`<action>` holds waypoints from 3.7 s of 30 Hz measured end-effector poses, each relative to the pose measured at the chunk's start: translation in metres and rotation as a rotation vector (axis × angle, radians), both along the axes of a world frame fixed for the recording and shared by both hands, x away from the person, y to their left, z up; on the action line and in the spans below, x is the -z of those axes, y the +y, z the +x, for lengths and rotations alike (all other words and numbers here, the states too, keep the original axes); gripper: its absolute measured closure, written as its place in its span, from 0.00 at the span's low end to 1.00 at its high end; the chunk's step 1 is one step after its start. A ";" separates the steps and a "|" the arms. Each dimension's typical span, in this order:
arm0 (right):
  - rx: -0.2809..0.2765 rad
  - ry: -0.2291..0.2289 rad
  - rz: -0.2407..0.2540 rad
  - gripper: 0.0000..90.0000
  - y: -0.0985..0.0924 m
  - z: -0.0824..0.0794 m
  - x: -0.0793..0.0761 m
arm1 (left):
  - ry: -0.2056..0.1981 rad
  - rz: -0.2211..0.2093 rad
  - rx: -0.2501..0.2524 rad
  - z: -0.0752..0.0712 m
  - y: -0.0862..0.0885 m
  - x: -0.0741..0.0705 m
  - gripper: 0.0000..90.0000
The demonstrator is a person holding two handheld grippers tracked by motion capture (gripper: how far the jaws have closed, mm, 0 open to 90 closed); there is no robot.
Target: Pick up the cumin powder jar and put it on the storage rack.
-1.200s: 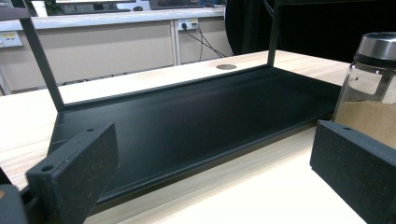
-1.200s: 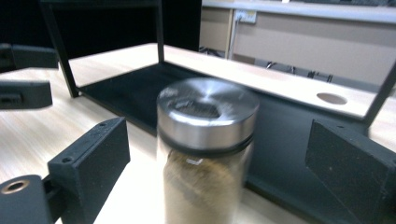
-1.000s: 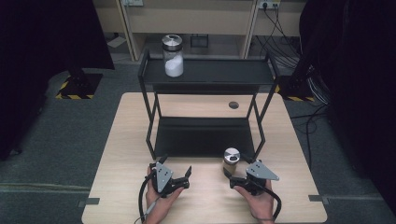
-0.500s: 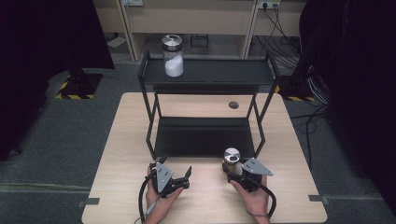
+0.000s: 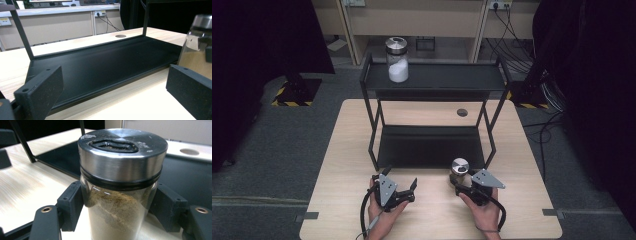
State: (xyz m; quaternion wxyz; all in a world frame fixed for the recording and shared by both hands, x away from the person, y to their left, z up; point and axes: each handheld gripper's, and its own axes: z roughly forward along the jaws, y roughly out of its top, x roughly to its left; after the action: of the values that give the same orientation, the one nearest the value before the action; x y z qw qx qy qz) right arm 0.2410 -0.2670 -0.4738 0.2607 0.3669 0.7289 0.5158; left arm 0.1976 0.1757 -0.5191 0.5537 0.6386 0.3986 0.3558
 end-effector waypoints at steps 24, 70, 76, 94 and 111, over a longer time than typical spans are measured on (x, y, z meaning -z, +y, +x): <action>0.014 -0.217 0.085 0.35 0.003 -0.005 -0.068 | -0.003 0.001 -0.002 -0.001 0.001 0.000 0.00; 0.037 -0.324 0.087 0.35 0.005 0.007 -0.132 | -0.002 0.000 -0.005 -0.001 0.000 0.000 0.00; 0.042 -0.333 0.098 0.35 0.003 0.009 -0.138 | -0.005 0.000 -0.005 -0.001 0.000 0.001 0.00; 0.059 -0.339 0.090 0.35 0.000 0.016 -0.153 | -0.004 -0.001 -0.004 -0.001 0.000 0.001 0.00; 0.064 -0.361 0.087 0.35 0.001 0.019 -0.165 | -0.001 -0.003 -0.005 -0.001 0.001 0.000 0.00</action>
State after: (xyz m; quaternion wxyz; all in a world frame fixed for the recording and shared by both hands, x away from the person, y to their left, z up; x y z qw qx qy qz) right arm 0.2603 -0.2664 -0.3083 0.3874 0.3023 0.6353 0.5957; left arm 0.1966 0.1764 -0.5195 0.5541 0.6366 0.4004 0.3568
